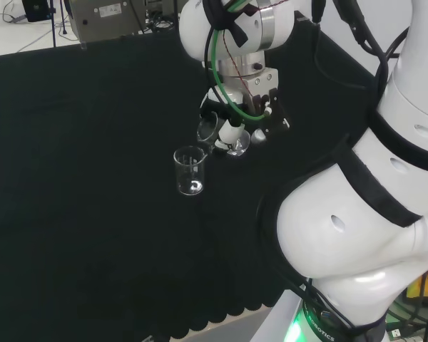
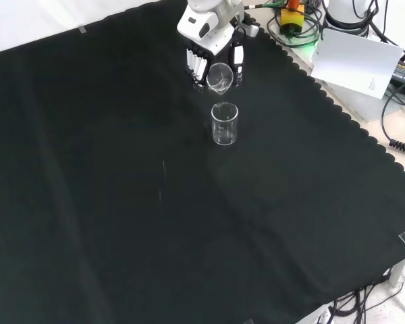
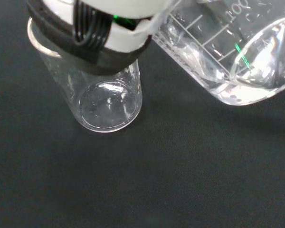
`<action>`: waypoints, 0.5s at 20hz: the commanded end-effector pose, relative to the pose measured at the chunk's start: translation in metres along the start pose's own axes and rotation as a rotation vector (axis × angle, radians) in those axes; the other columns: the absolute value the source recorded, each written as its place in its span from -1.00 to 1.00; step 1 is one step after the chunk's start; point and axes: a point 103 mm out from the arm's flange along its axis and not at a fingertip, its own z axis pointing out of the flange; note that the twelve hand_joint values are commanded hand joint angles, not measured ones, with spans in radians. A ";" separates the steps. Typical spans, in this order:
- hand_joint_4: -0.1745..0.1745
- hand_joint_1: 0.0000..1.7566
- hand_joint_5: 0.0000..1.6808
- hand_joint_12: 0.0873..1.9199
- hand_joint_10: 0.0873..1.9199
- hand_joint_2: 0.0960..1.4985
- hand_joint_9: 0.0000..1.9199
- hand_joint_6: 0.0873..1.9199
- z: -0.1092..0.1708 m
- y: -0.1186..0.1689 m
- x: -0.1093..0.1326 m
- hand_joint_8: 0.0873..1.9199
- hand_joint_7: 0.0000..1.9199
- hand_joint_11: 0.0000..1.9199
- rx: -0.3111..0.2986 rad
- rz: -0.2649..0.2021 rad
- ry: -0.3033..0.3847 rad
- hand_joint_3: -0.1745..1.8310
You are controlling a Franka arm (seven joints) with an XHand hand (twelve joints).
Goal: Pour the water from the handheld beaker into the one on the table.
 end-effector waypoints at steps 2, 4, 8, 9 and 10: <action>-1.00 0.75 0.60 -0.38 -1.00 0.28 0.70 -0.80 -0.004 0.006 0.012 -0.62 0.46 0.25 0.053 0.015 -0.109 -1.00; -1.00 0.75 0.60 -0.38 -1.00 0.28 0.70 -0.80 -0.004 0.008 0.016 -0.62 0.46 0.25 0.074 0.033 -0.149 -1.00; -1.00 0.75 0.60 -0.38 -1.00 0.28 0.71 -0.81 -0.005 0.011 0.020 -0.62 0.46 0.25 0.100 0.060 -0.195 -1.00; -1.00 0.75 0.60 -0.38 -1.00 0.28 0.71 -0.81 -0.006 0.011 0.021 -0.62 0.46 0.25 0.107 0.064 -0.208 -1.00; -1.00 0.75 0.60 -0.37 -1.00 0.28 0.71 -0.81 -0.006 0.011 0.022 -0.62 0.46 0.25 0.111 0.067 -0.214 -1.00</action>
